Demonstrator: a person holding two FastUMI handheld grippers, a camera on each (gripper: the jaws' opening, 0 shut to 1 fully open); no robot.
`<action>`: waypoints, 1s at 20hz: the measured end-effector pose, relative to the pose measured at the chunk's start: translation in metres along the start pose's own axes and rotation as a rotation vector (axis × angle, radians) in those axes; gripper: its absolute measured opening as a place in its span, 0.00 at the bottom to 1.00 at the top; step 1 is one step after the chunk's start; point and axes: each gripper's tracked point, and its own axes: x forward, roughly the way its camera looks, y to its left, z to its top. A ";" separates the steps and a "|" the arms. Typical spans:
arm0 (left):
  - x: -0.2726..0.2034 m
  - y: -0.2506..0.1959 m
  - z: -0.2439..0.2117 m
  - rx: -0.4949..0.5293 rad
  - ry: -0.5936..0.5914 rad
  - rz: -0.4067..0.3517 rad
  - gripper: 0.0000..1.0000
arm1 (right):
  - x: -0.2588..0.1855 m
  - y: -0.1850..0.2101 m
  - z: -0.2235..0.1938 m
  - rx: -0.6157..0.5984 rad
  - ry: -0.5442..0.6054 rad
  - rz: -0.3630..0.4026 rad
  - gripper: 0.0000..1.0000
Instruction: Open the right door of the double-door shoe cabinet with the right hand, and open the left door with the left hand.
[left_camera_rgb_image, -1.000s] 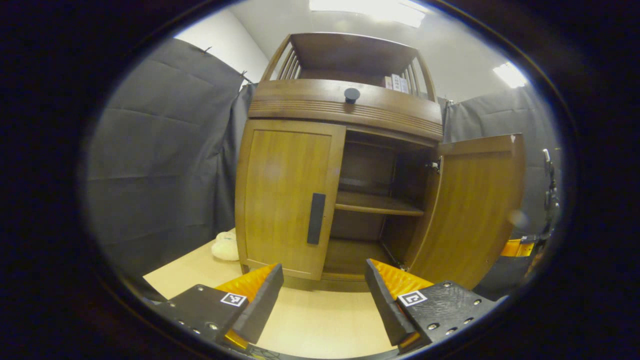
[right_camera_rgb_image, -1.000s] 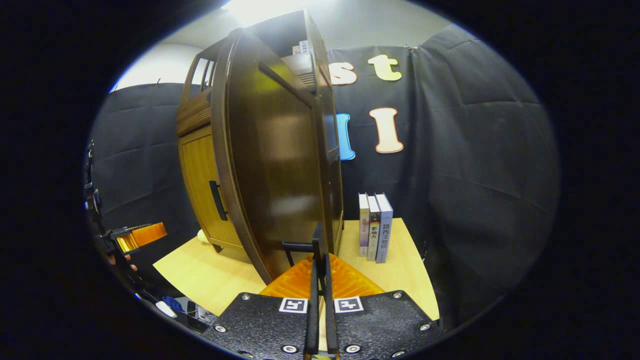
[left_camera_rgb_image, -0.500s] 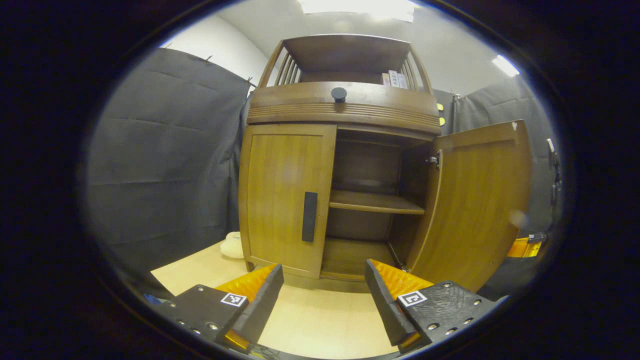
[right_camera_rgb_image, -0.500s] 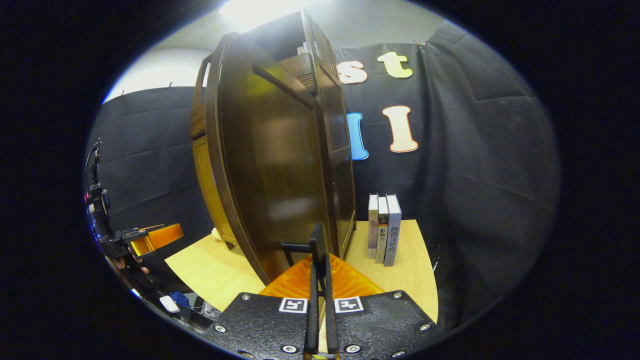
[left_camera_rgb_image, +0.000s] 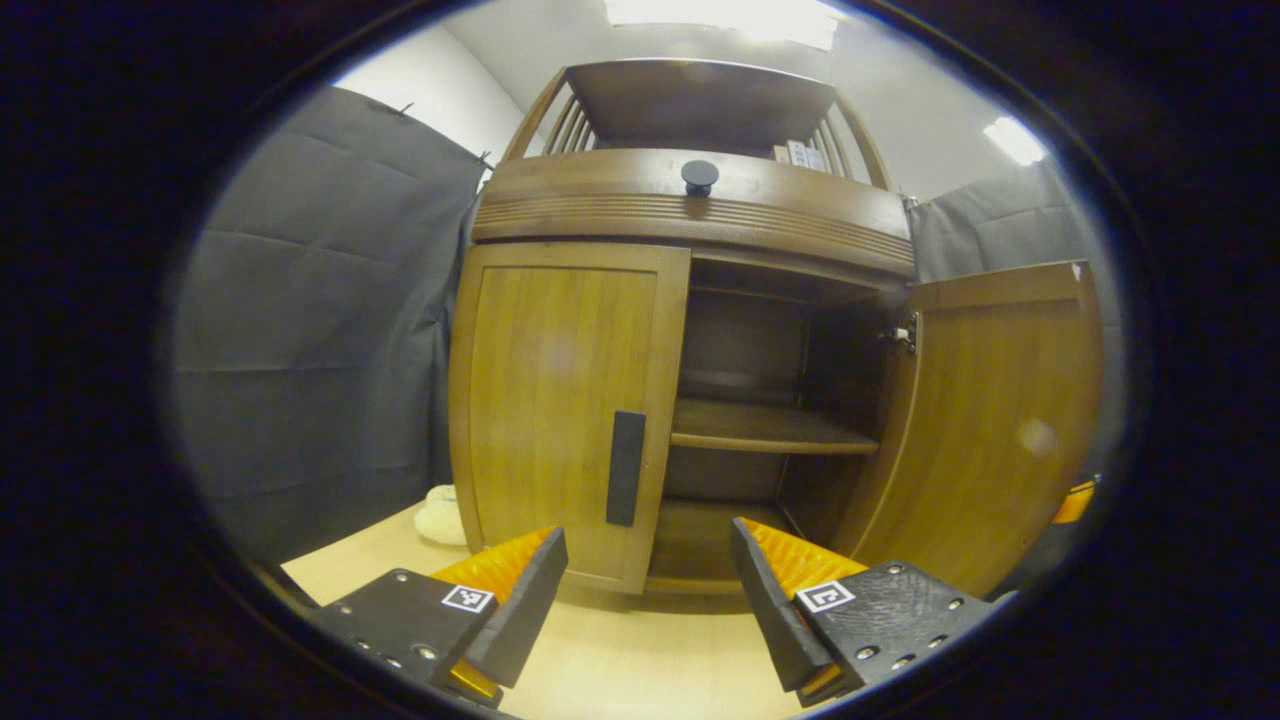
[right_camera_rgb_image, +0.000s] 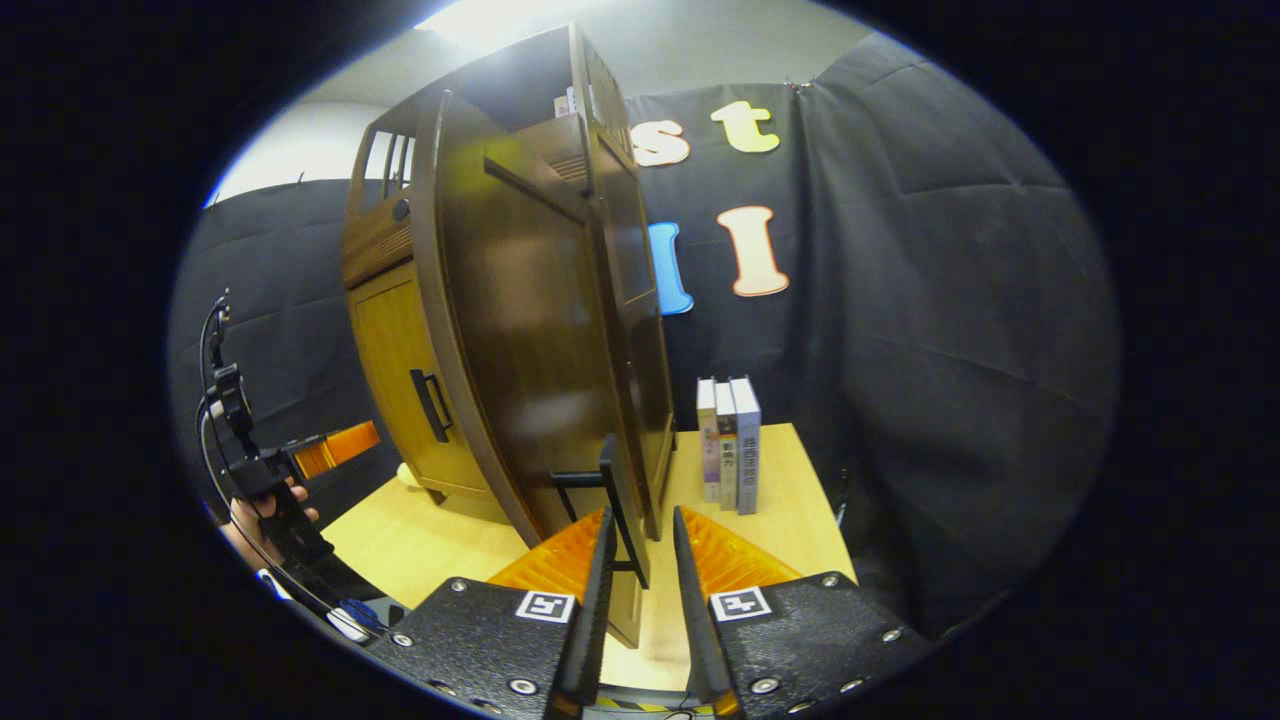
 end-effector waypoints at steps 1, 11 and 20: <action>0.013 0.006 0.004 -0.018 -0.004 -0.004 0.97 | -0.002 -0.002 0.001 0.005 -0.006 -0.027 0.40; 0.141 0.033 -0.026 0.039 0.068 -0.054 0.97 | -0.055 0.020 -0.015 0.060 0.014 -0.233 0.92; 0.184 0.018 -0.025 0.141 0.059 -0.165 0.34 | -0.062 0.058 -0.017 0.085 -0.038 -0.385 0.92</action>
